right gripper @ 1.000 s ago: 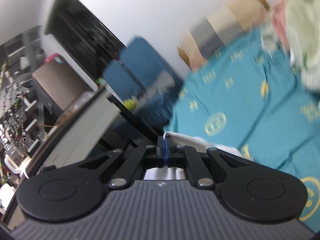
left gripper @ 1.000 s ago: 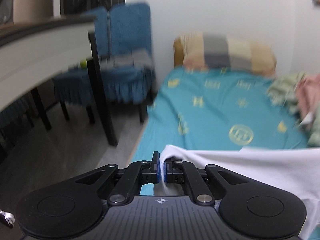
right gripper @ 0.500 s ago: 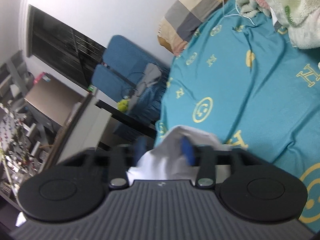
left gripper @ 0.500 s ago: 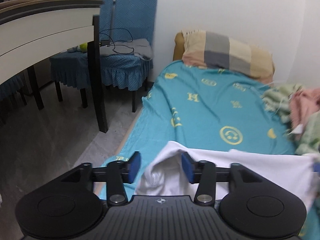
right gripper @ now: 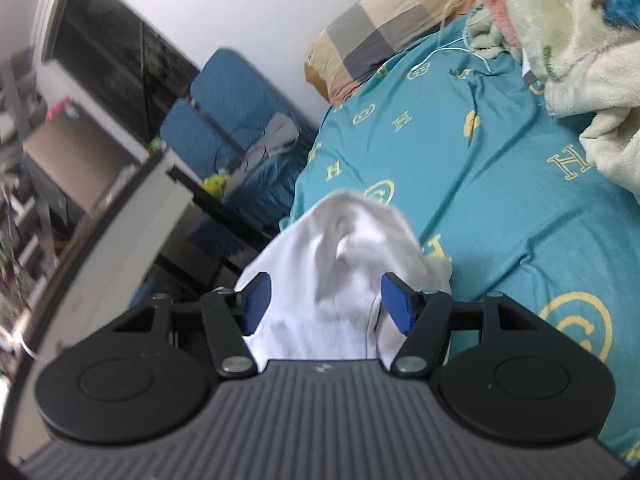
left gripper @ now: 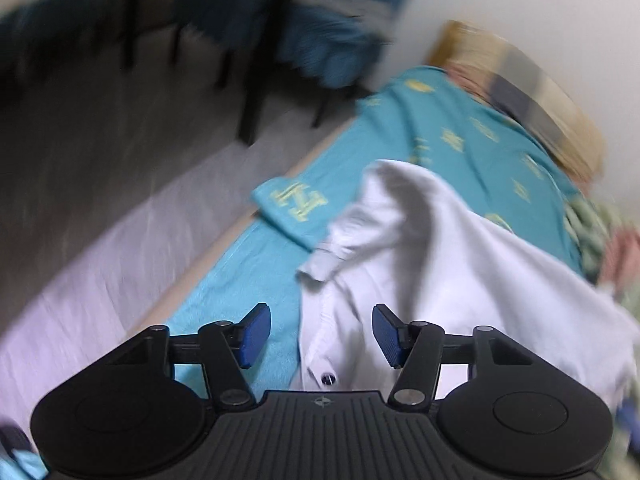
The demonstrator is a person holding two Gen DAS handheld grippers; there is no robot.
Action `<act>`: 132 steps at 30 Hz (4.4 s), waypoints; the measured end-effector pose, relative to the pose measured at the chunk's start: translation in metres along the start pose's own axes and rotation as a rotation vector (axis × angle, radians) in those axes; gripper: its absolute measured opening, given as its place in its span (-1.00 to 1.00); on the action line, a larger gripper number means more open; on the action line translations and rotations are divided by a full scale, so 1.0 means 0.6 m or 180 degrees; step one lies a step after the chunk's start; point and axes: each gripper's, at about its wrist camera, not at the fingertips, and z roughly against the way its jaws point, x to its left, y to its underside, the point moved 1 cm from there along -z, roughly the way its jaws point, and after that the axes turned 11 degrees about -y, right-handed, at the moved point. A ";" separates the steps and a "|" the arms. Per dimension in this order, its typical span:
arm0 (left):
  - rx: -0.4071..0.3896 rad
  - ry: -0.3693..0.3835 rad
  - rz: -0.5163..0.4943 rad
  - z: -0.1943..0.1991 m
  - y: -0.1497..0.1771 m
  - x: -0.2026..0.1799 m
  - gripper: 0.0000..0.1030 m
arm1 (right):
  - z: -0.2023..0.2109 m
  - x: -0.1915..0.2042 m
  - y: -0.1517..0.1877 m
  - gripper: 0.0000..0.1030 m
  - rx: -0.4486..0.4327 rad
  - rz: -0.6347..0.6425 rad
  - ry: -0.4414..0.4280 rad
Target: Fold clothes
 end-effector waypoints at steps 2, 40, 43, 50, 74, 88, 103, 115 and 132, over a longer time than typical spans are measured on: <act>-0.0010 0.0001 -0.0009 -0.022 -0.009 -0.007 0.13 | -0.004 0.008 0.008 0.25 0.0061 0.0055 -0.0030; -0.1787 0.1560 -0.2686 0.175 0.193 -0.431 -0.87 | 0.141 -0.022 -0.049 0.25 -0.0940 0.0072 0.0390; -0.1631 0.1484 -0.2879 0.132 0.241 -0.440 -0.82 | 0.156 -0.043 -0.058 0.25 -0.1038 -0.0059 0.0379; -0.1610 0.1219 -0.3176 0.154 0.268 -0.336 -0.06 | 0.128 -0.048 -0.061 0.25 -0.0870 -0.0052 0.0260; -0.1148 0.0520 -0.1313 0.121 0.109 -0.096 -0.74 | 0.037 0.012 -0.007 0.25 -0.0322 0.0638 0.0303; -0.1714 0.1185 -0.0937 0.248 0.092 -0.060 -0.77 | -0.034 0.125 0.074 0.21 -0.0001 0.2321 0.0497; -0.1360 0.0827 -0.1221 0.193 0.099 -0.069 -0.72 | -0.016 0.072 0.039 -0.88 -0.0566 0.1684 0.0912; -0.1027 0.0725 -0.1156 0.149 0.124 -0.096 0.29 | 0.015 0.125 0.047 -0.89 -0.0722 0.1727 0.0413; 0.0012 0.0407 0.0753 0.074 0.107 0.016 0.20 | 0.040 0.148 0.066 -0.88 -0.1126 0.1886 0.0638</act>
